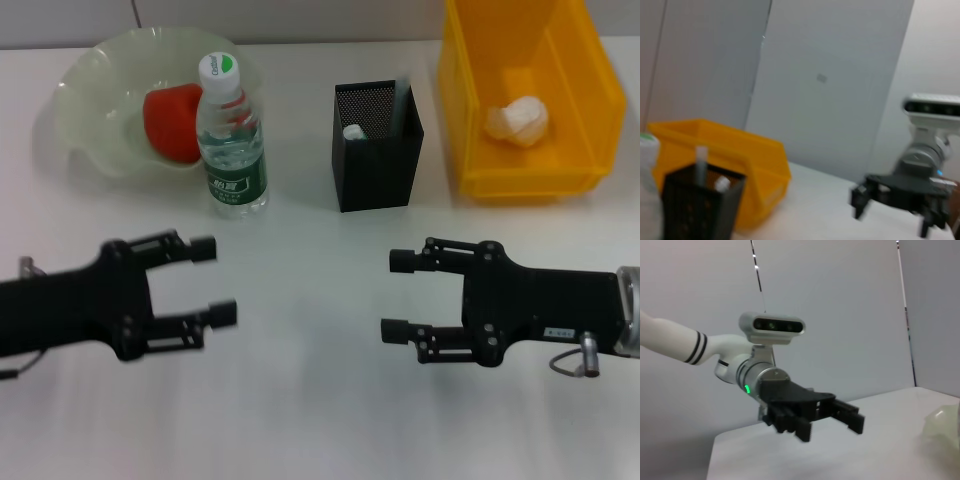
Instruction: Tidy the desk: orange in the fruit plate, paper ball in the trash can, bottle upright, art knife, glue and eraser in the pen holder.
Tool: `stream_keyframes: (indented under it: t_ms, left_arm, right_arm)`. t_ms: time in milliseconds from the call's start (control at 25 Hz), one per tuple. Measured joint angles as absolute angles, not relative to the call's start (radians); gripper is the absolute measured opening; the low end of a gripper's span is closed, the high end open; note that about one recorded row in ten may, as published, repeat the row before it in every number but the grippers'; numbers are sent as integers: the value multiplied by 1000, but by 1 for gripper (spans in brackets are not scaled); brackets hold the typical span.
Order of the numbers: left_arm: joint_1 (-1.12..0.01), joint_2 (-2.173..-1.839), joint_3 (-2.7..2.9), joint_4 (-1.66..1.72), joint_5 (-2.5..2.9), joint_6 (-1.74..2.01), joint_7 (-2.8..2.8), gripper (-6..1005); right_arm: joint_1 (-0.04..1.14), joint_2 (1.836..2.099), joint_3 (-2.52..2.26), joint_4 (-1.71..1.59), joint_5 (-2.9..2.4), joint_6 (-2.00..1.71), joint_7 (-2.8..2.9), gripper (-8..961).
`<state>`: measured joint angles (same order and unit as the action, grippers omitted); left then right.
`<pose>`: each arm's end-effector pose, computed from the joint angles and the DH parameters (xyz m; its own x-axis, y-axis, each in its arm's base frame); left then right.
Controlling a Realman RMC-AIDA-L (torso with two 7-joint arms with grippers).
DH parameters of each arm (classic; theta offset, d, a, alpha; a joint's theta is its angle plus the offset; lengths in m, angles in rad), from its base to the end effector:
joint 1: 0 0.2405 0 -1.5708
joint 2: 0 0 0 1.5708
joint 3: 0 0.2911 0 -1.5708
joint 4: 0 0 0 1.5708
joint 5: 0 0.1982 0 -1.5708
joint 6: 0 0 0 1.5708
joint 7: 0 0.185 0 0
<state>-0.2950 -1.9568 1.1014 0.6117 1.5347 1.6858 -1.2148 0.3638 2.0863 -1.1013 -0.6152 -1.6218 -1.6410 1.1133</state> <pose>-0.2896 0.2746 -0.0291 0.7485 0.2660 0.6074 0.3742 -0.9257 -0.0556 0.2479 0.2783 -0.0842 0.7744 -0.1692 -0.6097 -0.2448 -0.9687 -0.0421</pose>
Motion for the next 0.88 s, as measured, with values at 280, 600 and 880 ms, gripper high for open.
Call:
stream_keyframes:
  t_ms: [280, 600, 880]
  left_arm:
    - [-299, -1999, 1107, 611, 1653, 1679, -1208, 807]
    - [-304, -2030, 1104, 611, 1700, 1680, -1191, 807]
    - [-304, -2031, 1101, 618, 1697, 1685, -1191, 808]
  right_arm:
    - [379, 2086, -1102, -607, -1621, -1623, 1113, 762]
    - [380, 2085, -1103, -570, -1622, -1623, 1114, 762]
    - [377, 2085, -1103, -566, -1621, -1629, 1113, 762]
